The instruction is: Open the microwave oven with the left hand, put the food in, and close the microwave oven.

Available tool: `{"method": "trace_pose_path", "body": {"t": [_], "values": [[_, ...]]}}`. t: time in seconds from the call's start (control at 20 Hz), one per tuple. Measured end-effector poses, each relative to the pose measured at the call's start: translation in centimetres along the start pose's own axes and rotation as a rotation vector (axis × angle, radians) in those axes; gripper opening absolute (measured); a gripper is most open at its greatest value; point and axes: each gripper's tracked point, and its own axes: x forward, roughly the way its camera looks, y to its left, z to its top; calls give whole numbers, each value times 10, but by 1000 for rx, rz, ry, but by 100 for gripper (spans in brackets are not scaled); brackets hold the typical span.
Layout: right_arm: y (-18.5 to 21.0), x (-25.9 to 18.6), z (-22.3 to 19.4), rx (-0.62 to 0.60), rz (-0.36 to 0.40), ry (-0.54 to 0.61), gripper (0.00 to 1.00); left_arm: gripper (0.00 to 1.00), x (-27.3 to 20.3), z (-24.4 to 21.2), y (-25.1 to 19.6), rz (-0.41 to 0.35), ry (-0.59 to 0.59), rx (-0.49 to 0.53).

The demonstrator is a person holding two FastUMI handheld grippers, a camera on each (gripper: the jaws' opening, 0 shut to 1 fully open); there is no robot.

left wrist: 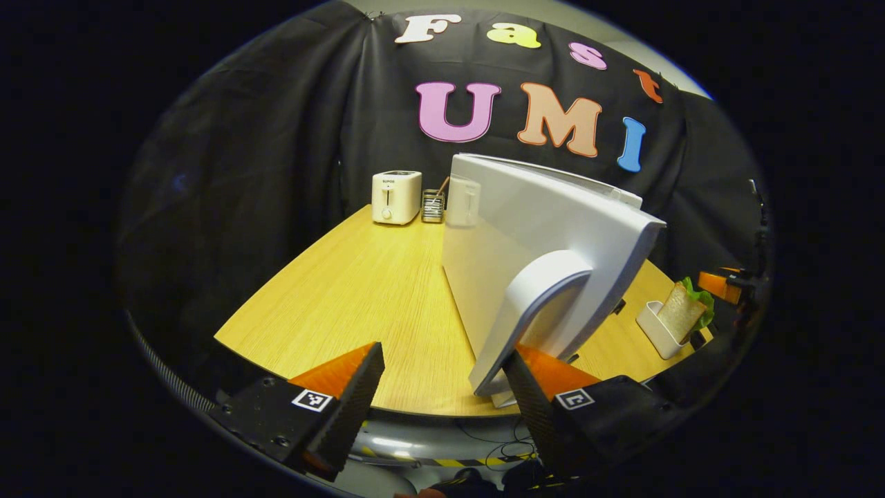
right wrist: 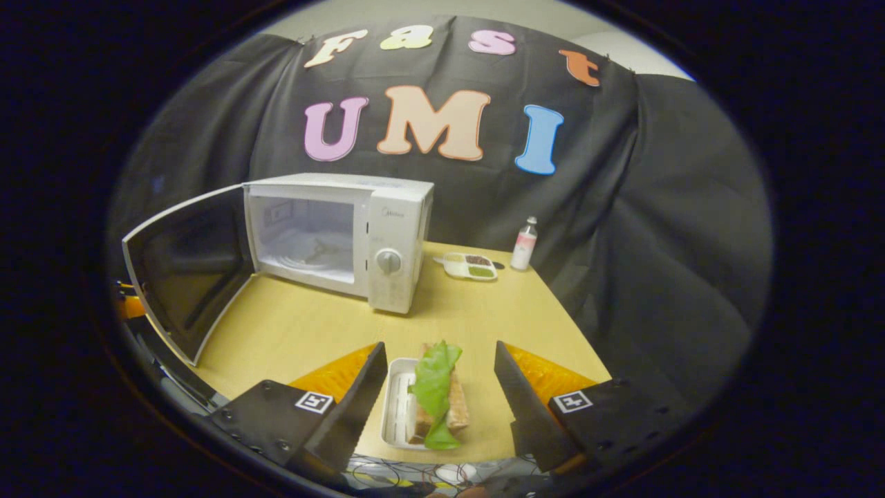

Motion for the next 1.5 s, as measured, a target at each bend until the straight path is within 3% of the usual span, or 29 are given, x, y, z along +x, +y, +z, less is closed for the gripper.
{"method": "trace_pose_path", "body": {"t": [0.4,0.65,0.8,0.85,0.9,1.0,1.05,1.2,1.25,1.3,1.35,1.4,1.45,1.5], "values": [[9,25,-64,-13,10,141,98,97,-45,42,12,33,-110,37],[17,30,-84,-13,17,201,98,96,-77,130,27,66,-292,-165],[18,35,-92,-19,9,227,72,96,-93,174,30,90,-400,-164],[21,34,-91,-15,15,233,70,96,-97,184,27,89,-425,-146],[20,35,-91,-15,11,239,57,96,-102,195,21,76,-451,-130],[22,39,-97,-18,16,237,53,96,-109,211,7,53,-498,-80],[23,35,-92,-20,11,242,45,95,-107,212,2,50,-502,-51],[21,34,-90,-15,-5,253,45,94,-109,222,-15,25,-530,-36],[23,36,-89,-4,3,251,34,96,-107,222,-20,19,-527,-50],[25,35,-85,5,13,246,40,96,-104,219,-23,13,-512,-65],[26,35,-83,12,23,243,40,95,-103,217,-27,8,-500,-75],[24,35,-79,14,19,239,34,96,-100,213,-30,2,-485,-84],[21,34,-73,15,10,226,40,96,-98,211,-35,-19,-478,-95],[20,33,-68,25,7,216,40,94,-95,207,-50,-81,-454,-115]]}}
